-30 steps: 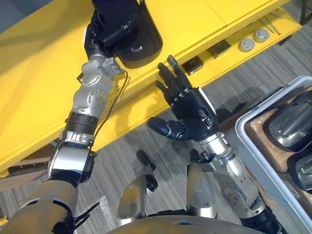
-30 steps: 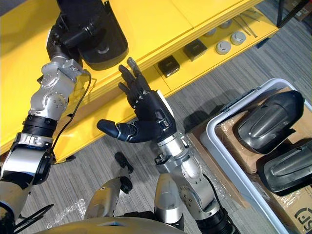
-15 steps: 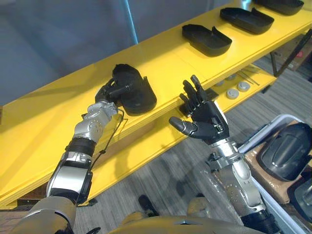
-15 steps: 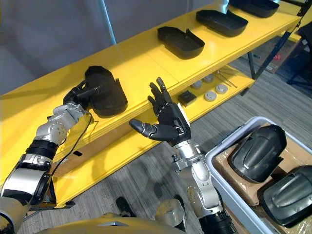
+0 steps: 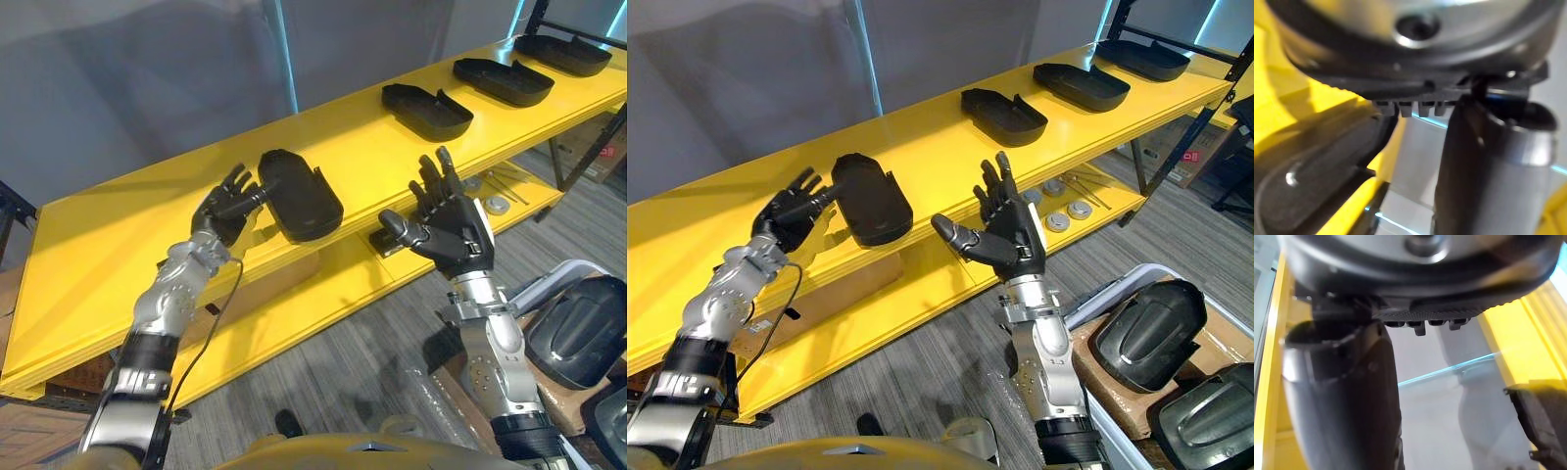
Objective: Walk over and take three plastic housings, then place them on the shelf
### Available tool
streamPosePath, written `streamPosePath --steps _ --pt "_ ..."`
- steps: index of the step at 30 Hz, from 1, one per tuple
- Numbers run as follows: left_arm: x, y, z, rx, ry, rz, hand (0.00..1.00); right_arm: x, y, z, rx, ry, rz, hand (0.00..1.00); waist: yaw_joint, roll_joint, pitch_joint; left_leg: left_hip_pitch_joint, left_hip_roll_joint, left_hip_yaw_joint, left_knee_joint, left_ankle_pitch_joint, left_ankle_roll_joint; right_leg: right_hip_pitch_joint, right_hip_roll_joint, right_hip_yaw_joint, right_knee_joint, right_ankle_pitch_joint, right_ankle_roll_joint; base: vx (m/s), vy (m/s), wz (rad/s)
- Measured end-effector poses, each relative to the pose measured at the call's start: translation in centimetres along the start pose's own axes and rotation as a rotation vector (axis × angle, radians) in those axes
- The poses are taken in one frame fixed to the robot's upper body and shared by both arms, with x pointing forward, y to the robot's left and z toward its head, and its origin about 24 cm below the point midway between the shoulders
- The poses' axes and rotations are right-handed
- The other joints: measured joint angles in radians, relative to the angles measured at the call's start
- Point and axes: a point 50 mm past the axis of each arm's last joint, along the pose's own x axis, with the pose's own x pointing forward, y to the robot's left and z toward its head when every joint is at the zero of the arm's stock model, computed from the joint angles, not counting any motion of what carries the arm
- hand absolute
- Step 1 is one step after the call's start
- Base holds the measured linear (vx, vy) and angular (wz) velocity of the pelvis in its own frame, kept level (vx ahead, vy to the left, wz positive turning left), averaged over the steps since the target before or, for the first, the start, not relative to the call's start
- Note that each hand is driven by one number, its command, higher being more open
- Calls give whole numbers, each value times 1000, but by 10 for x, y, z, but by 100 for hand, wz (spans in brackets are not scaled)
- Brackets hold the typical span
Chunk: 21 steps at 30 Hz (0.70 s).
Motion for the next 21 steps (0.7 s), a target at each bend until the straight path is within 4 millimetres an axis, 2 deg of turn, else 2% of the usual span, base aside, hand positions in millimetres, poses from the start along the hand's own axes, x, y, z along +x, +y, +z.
streamPosePath --steps 2,5,6,9,13,14,16,17,18,19,20,21 --pt "-22 -4 7 -32 -106 -6 100 -9 -7 -2 -6 20 -36 100 17 0 -2 -2 0 -2 0 -1 -2 -1 0 -2 0 1 -1 -21 36 7" --pt "-68 0 3 -105 -245 104 100 -20 -8 -6 19 29 -64 100 42 -3 -21 -21 0 -35 1 2 -7 1 2 -33 -2 0 -3 11 10 24" --pt "-75 2 0 -112 -254 133 100 -20 -7 -5 21 23 -57 100 51 -3 -22 -25 1 -41 2 4 -8 1 4 -39 -2 0 -3 14 -7 34" --pt "-115 12 -19 -111 -227 326 100 -17 4 1 42 -16 -5 100 100 -16 -20 -46 15 -117 10 23 -13 33 22 -114 -7 -4 -10 -1 -39 60" --pt "-136 21 -29 -72 -170 422 100 -12 15 3 26 -30 31 100 145 -40 -12 -137 41 -226 127 -1 -23 61 59 -208 -6 -20 -34 -43 -72 80" --pt "-143 24 -32 -77 -155 448 100 -10 17 4 2 -32 34 100 160 -30 -1 -160 49 -263 159 -11 -20 78 76 -250 5 -30 -44 -72 -79 73" --pt "-149 24 -36 -83 -140 457 100 -9 17 6 -18 -38 30 100 168 -22 3 -159 48 -278 146 -19 -24 89 80 -289 26 -47 -50 -88 -60 75" --pt "-152 25 -37 -79 -127 450 100 -9 16 7 -20 -43 15 100 169 -59 4 -155 28 -268 133 -54 -29 92 50 -311 25 -61 -60 -101 14 70" --pt "-152 24 -38 -80 -124 428 100 -9 11 9 -23 -55 -17 100 188 -73 13 -179 2 -263 266 -85 7 87 17 -314 28 -62 -60 -77 28 42" --pt "-153 24 -38 -79 -123 424 100 -9 10 10 -23 -59 -33 100 198 -70 14 -184 -9 -274 358 -100 13 84 7 -308 28 -62 -60 -57 40 -1" --pt "-155 24 -37 -74 -123 415 100 -10 8 12 -27 -66 -57 100 201 -46 13 -166 -29 -310 439 -207 6 80 7 -298 25 -61 -60 -28 67 -11" --pt "-155 23 -34 -68 -138 400 100 -10 7 14 -24 -79 -83 100 192 -19 14 -130 -36 -353 362 -259 2 65 16 -277 30 -53 -47 -23 111 -8"
